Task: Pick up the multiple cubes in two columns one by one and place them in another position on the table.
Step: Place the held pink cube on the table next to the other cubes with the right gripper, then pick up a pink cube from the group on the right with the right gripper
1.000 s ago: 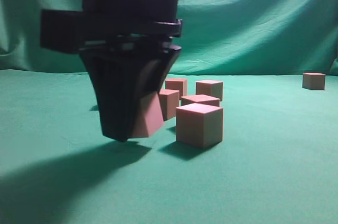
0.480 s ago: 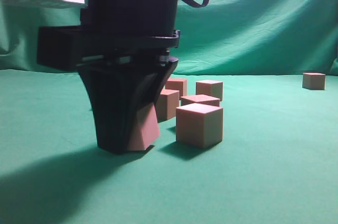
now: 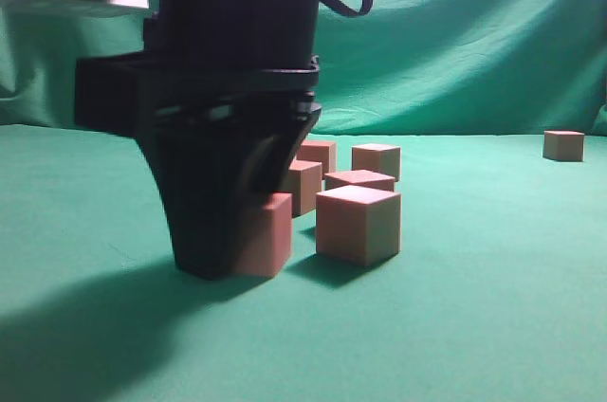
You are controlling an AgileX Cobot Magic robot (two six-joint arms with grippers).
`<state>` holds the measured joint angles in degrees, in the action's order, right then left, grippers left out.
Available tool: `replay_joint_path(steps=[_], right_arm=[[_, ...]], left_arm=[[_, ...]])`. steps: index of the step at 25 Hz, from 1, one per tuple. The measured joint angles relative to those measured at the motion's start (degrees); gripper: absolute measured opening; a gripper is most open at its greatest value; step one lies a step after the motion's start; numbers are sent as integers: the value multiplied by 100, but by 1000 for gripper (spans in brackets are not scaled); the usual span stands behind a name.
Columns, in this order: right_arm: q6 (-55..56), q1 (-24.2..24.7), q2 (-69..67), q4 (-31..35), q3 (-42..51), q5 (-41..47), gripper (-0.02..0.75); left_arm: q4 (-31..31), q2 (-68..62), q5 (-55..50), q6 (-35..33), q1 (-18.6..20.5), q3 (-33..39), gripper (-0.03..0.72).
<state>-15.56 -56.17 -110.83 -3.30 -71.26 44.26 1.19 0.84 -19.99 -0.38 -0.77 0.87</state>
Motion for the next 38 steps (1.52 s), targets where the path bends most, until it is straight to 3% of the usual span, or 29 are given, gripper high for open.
replay_joint_path(steps=[6, 11, 23, 30, 38], right_arm=[[-21, 5, 12, -9, -10, -38, 630], [-21, 5, 310, 11, 11, 96, 645], [999, 209, 2914, -174, -405, 1367, 645], [1195, 1646, 3589, -527, -118, 2032, 645], [1876, 3510, 3138, -628, 227, 1025, 645]], left_arm=[[0, 0, 0, 0, 0, 0, 0], [0, 0, 0, 0, 0, 0, 0], [0, 0, 0, 0, 0, 0, 0], [0, 0, 0, 0, 0, 0, 0], [0, 0, 0, 0, 0, 0, 0]])
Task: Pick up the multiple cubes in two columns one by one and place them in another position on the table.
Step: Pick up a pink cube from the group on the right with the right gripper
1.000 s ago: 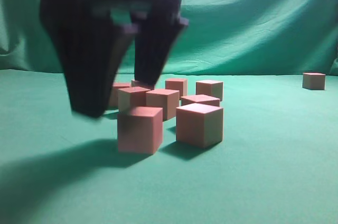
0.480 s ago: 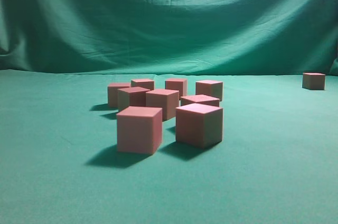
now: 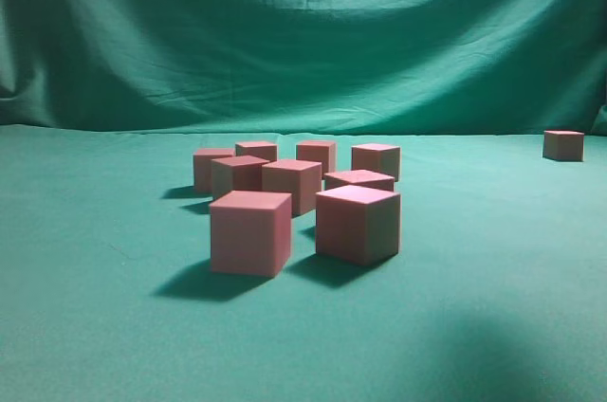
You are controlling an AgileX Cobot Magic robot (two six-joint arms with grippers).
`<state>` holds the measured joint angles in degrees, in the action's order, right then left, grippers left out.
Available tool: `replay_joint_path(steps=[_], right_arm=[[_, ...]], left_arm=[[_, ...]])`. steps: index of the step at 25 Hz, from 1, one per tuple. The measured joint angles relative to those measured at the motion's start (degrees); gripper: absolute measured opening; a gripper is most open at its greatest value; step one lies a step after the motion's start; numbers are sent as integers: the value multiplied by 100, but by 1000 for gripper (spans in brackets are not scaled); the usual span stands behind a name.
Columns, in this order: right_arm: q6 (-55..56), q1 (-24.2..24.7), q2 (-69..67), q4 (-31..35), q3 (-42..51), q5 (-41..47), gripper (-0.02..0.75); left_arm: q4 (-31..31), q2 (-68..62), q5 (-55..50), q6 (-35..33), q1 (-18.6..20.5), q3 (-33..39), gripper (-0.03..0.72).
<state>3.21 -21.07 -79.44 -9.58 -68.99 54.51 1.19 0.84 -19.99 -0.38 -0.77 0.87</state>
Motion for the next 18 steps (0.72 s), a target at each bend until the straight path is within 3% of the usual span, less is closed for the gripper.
replay_joint_path(steps=[5, 10, 18], right_arm=[[343, 952, -835, 110, -48, -330, 645], [365, 1580, -1804, 416, -848, -376, 645], [213, 1887, -3644, 475, -2702, -254, 645]], left_arm=[[0, 0, 0, 0, 0, 0, 0], [0, 0, 0, 0, 0, 0, 0], [0, 0, 0, 0, 0, 0, 0]])
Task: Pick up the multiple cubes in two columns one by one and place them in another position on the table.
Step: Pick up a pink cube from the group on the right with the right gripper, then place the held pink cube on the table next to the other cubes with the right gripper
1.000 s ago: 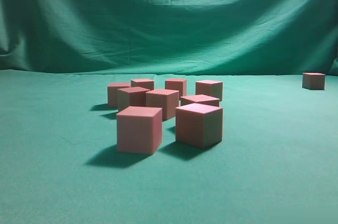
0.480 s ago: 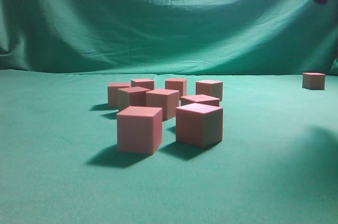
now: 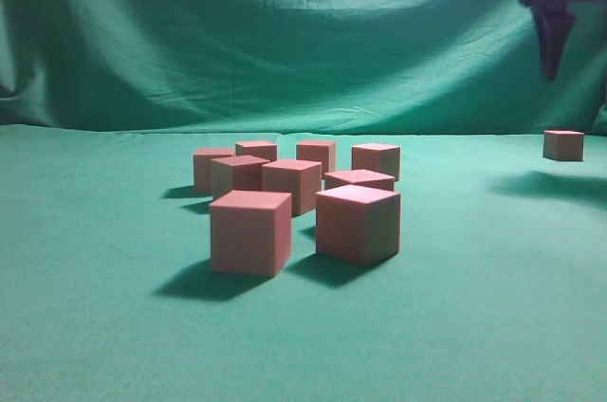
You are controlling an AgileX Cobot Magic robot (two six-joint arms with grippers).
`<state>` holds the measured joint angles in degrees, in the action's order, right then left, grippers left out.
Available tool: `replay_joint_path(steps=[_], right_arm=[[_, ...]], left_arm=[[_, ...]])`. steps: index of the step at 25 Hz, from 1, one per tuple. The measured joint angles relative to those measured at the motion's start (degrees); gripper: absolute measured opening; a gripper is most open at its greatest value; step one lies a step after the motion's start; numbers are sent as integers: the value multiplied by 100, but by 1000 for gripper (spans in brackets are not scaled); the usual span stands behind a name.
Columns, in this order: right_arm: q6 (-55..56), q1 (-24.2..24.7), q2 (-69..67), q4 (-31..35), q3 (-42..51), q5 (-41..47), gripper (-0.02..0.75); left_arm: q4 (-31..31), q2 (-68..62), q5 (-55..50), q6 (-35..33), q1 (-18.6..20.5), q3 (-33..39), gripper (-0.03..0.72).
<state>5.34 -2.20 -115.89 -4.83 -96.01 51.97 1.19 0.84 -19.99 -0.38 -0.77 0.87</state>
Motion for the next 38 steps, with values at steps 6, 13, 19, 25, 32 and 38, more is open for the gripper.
replay_joint_path(steps=[6, 13, 19, 25, 32, 38], right_arm=[[-134, 84, -1054, 12, -936, 77, 534], [-258, 203, -1539, 179, -1230, 64, 534], [-420, 203, -1637, 397, -1229, -3, 438], [-457, 203, -1661, 417, -1478, 244, 253], [-500, 32, -1203, 911, -2490, 1332, 253], [-831, -637, 109, 1548, -2805, 1932, 253]], left_arm=[[0, 0, 0, 0, 0, 0, 0], [0, 0, 0, 0, 0, 0, 0], [0, 0, 0, 0, 0, 0, 0], [0, 0, 0, 0, 0, 0, 0], [0, 0, 0, 0, 0, 0, 0], [0, 0, 0, 0, 0, 0, 0]])
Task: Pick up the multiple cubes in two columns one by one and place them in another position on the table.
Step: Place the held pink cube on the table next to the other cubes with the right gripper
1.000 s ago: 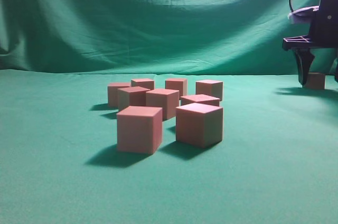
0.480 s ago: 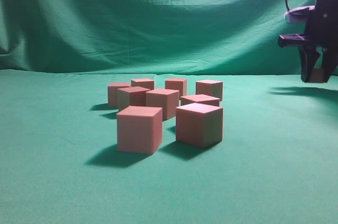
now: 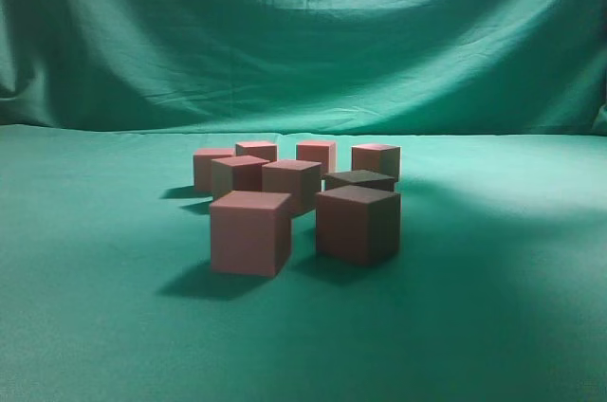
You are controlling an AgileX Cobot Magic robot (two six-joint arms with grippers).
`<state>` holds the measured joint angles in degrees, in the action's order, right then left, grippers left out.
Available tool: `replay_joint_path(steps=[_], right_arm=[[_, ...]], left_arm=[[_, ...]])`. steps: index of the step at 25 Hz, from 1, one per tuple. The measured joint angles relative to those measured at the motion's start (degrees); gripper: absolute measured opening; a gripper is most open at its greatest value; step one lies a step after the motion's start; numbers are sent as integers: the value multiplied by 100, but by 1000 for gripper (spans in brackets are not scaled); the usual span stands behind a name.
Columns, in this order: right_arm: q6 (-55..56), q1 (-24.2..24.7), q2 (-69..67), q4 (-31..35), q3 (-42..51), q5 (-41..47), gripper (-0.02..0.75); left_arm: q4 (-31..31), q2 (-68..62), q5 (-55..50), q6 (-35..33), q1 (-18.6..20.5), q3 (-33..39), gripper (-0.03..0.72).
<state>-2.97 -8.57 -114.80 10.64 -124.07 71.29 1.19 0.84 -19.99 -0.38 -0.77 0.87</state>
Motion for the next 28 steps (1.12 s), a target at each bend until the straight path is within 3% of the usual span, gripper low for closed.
replay_joint_path(steps=[7, 17, 22, 28], right_arm=[[-48, -1002, 998, 71, 119, 82, 253], [-79, -3123, 1792, 71, 2504, 49, 253], [-255, -3978, 1782, 71, 3440, -613, 253], [-337, -4624, 1299, -1, 3961, -1335, 253]], left_arm=[[0, 0, 0, 0, 0, 0, 0], [0, 0, 0, 0, 0, 0, 0], [0, 0, 0, 0, 0, 0, 0], [0, 0, 0, 0, 0, 0, 0]])
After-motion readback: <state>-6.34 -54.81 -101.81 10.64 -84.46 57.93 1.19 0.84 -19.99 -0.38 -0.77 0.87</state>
